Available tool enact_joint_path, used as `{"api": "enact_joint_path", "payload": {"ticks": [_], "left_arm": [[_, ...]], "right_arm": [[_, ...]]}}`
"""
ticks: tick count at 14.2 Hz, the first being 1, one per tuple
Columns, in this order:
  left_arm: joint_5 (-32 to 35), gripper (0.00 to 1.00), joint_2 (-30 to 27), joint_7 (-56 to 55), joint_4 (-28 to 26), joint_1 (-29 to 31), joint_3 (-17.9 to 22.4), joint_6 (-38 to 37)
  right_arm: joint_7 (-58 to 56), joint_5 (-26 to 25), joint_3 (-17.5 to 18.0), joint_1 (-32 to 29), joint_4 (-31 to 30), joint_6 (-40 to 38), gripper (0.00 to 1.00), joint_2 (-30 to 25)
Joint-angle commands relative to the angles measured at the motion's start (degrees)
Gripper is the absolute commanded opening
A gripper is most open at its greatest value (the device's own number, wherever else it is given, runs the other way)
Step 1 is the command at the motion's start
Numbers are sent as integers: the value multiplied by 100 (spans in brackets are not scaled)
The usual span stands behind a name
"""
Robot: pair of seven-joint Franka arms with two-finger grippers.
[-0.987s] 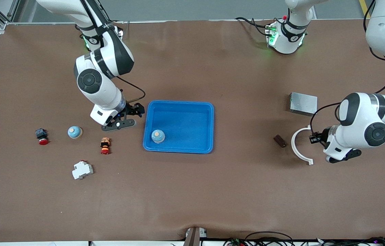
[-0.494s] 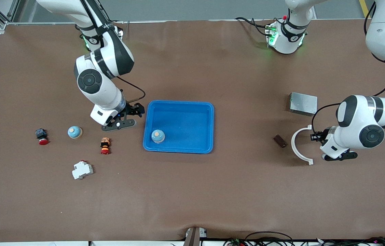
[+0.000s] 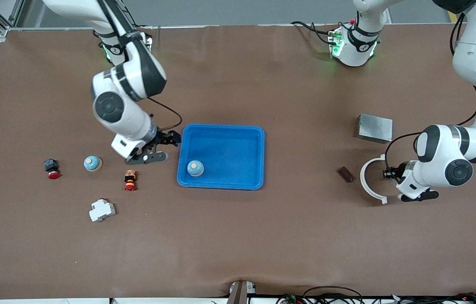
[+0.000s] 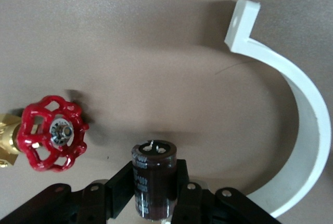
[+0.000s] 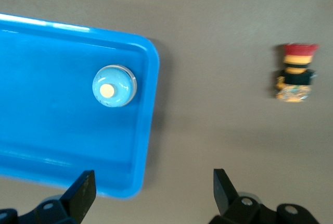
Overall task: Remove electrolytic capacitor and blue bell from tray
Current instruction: 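Place the capacitor inside the arc while the right gripper reaches the other bell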
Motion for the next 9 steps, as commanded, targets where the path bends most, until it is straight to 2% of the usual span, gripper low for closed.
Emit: {"api": "enact_joint_path", "payload": {"ticks": [1,4,5,6,7,9], "left_arm": [[72,0,20,77,42,58,-58,8],[63,25,38,77,95,58,-67,43],[63,44,38,77,113,58,-58,43],[63,87,29,77,121,58,-58,43],[63,100,-14,86,122,58,-67,35],[63,100,-146,104,122,58,-67,-18]], "right_arm": [[-916,189,0,-747,303,-545,100,-194],[-917,180,9,-740,294,-519,100,-186],[-830,180,9,-704,294,-493,100,-177],[-734,180,18,-661,294,-466,100,-151],[-437,189,27,-556,303,-396,100,-133],[100,189,27,-310,294,-177,100,-89]]}}
